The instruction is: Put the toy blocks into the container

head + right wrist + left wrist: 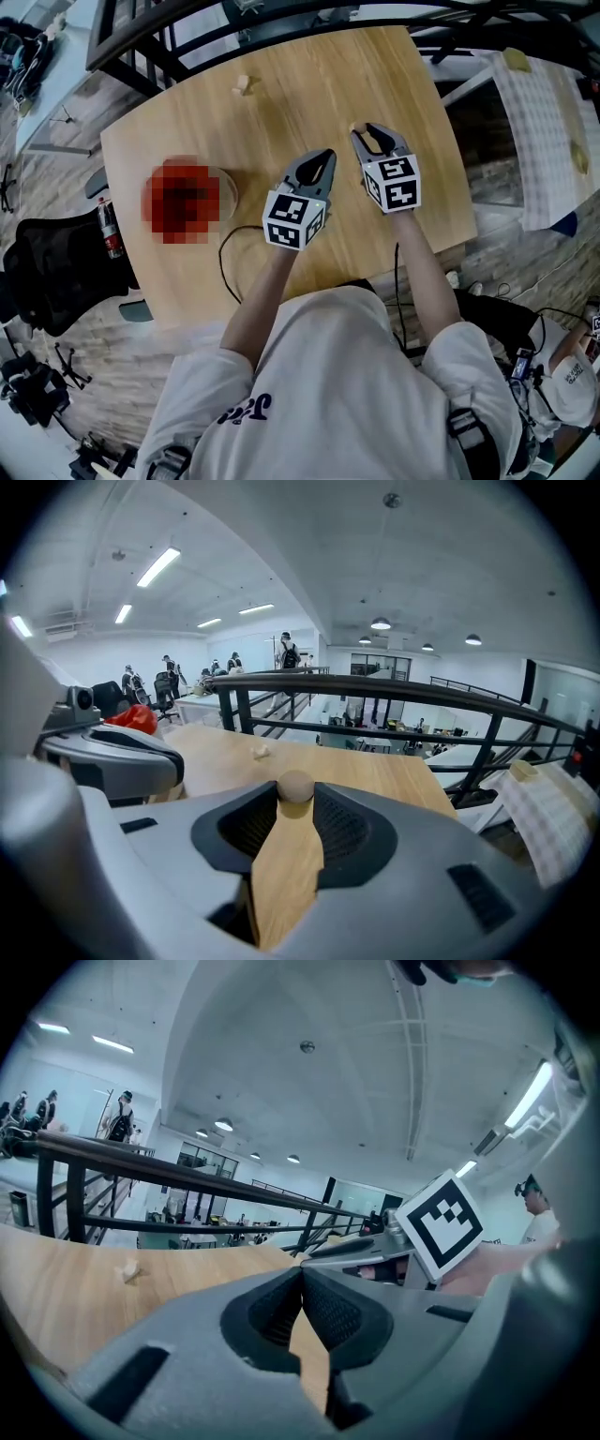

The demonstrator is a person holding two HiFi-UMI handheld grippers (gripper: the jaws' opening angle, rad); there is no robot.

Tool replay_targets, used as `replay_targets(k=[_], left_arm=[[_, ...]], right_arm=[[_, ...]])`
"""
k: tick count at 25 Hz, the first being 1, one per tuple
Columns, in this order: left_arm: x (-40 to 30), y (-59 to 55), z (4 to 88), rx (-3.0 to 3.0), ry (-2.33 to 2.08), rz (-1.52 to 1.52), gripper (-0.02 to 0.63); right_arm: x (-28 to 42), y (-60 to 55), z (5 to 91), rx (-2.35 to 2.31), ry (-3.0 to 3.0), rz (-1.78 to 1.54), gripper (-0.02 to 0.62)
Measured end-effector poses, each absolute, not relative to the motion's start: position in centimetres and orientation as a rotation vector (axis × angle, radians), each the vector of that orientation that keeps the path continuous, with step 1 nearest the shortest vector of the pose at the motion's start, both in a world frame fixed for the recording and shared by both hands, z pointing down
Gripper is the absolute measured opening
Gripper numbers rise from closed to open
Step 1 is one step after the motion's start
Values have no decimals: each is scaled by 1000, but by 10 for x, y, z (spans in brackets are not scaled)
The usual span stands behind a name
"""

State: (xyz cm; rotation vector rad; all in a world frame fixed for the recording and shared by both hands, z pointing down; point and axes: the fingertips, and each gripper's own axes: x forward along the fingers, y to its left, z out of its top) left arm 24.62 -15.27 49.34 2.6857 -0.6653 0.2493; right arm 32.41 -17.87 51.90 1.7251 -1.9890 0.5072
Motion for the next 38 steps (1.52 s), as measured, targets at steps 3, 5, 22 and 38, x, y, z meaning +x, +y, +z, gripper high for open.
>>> replay_targets(k=[3, 5, 22, 38], left_arm=[[220, -142, 481, 2701, -716, 231, 14], [200, -136, 473, 2706, -755, 219, 14], [28, -113, 447, 2591, -1111, 83, 15], [-99, -115, 464, 2384, -1418, 29, 14]], right_arm=[[292, -163, 502, 1697, -2048, 495, 127], [271, -155, 493, 1678, -2096, 493, 127], [86, -131, 442, 1392, -2367, 391, 127], [-59, -156, 469, 1027, -2454, 330, 127]])
